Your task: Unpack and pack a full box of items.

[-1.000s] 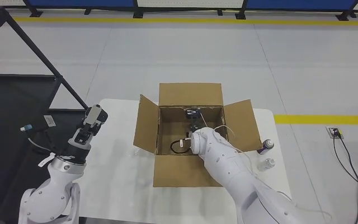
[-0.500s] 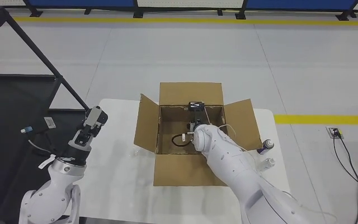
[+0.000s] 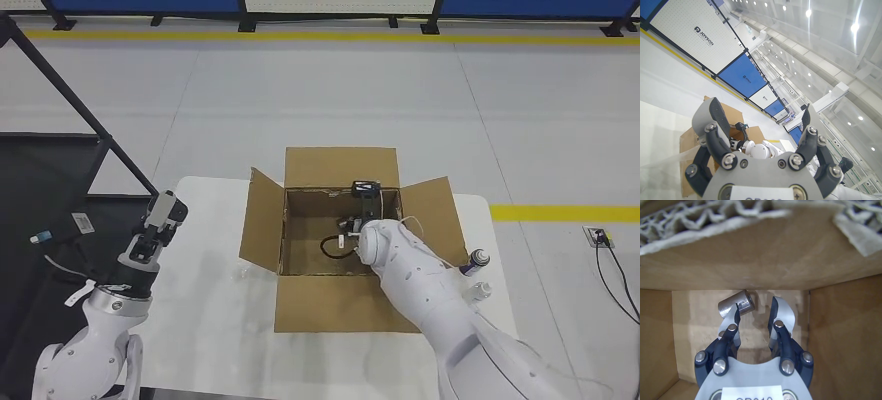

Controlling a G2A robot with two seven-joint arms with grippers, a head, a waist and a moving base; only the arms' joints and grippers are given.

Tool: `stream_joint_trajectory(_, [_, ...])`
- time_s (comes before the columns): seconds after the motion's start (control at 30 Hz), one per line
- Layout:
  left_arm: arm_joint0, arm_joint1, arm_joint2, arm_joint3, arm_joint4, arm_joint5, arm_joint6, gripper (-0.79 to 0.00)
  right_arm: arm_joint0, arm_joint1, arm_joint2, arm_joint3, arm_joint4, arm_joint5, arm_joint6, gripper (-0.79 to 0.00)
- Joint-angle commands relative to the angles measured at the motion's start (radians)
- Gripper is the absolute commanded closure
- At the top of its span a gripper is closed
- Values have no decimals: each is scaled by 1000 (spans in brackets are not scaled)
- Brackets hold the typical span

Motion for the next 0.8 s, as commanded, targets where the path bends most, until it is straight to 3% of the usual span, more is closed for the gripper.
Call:
stream_joint_trajectory(0.0, [1,2,0,-2,1,0,3,-785,-1,3,3,1,-4,-12,2,-372])
stream_joint_trajectory(0.17, [2,6,0,-1,2,3,9,-785,-4,13,11,-3,-8,-106,21,-391])
stream_joint_trajectory(0.27, [2,9,-1,-2,1,5,12,-785,-2,22,27,-1,12,-185,30,-597])
stream_joint_trajectory(0.37, [1,12,0,-3,0,7,14,-785,3,31,42,6,27,-234,38,-637])
stream_joint_trajectory(0.47, [-2,14,1,-2,0,7,14,-785,2,36,50,2,30,-235,33,-625])
stream_joint_trajectory(0.57, [-5,17,2,-1,-1,9,15,-785,-3,35,47,-11,13,-207,26,-680])
stream_joint_trajectory(0.67, [-8,19,5,3,-4,10,15,-785,-7,30,42,-22,-5,-180,33,-785])
stream_joint_trajectory(0.77, [-6,24,10,7,7,2,-15,-785,-7,29,43,-24,-11,-190,38,-785])
